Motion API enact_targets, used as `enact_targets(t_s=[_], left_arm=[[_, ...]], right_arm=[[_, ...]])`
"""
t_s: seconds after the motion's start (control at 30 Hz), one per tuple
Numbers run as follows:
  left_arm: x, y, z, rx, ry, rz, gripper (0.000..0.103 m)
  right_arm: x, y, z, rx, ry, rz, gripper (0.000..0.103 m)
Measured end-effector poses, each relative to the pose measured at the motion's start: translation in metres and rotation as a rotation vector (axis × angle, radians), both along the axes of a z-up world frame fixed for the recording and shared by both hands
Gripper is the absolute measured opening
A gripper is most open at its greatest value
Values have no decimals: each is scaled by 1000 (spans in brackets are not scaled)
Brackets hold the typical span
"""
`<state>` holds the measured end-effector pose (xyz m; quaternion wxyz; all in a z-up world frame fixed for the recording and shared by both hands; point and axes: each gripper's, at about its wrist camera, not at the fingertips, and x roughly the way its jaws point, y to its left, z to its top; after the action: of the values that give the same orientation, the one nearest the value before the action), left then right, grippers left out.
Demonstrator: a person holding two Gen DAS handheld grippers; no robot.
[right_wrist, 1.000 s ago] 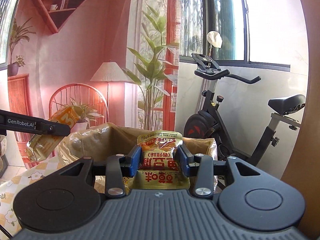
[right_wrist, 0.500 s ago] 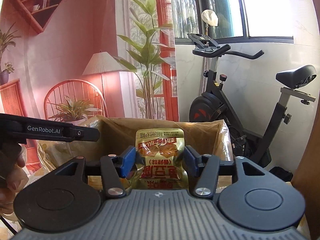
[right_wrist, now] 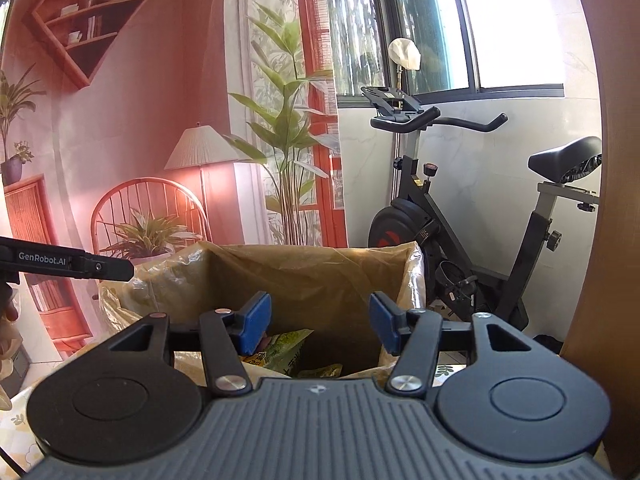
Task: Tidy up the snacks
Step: 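Carry both packets over the paper bag and open both tools to drop them, then move left tool to the orange chip bag while right tool grasps the clear blue-print packet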
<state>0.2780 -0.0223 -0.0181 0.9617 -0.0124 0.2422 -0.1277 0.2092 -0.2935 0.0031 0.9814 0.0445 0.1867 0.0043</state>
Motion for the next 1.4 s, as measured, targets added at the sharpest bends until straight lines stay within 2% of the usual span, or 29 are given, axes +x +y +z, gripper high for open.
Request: enact_targets(t_s=[0.13, 0.27, 0.53, 0.67, 0.7, 0.77, 0.8, 0.9, 1.0, 1.17, 1.27, 1.4], left_arm=[[-17, 25, -6, -26, 12, 55, 61], [-30, 46, -8, -17, 19, 103, 61], [-42, 64, -28, -34, 65, 103, 61], [-45, 69, -47, -22, 84, 110, 61], [-45, 71, -49, -23, 89, 113, 61], [-44, 75, -55, -18, 104, 118, 61], [-44, 77, -59, -8, 110, 122, 61], [-42, 82, -68, 19, 122, 130, 62], [-41, 86, -80, 4, 145, 132, 62], [-36, 81, -94, 37, 162, 88, 63], [-32, 77, -106, 36, 189, 71, 65], [-26, 71, -119, 28, 220, 29, 65]], right_arm=[[-25, -6, -9, -15, 13, -3, 58], [-47, -18, -19, -2, 28, -7, 58], [-71, -37, -51, 32, 93, -55, 58], [-72, -40, -80, 42, 162, -73, 59], [-71, -40, -88, 50, 182, -78, 59], [-68, -41, -103, 77, 226, -85, 71], [-67, -41, -109, 86, 241, -89, 74], [-60, -34, -130, 70, 282, -108, 77], [-49, -30, -151, 27, 340, -137, 83], [-39, -41, -177, 112, 392, -163, 82], [-41, -38, -185, 110, 379, -115, 78], [-44, -35, -185, 111, 364, -95, 60]])
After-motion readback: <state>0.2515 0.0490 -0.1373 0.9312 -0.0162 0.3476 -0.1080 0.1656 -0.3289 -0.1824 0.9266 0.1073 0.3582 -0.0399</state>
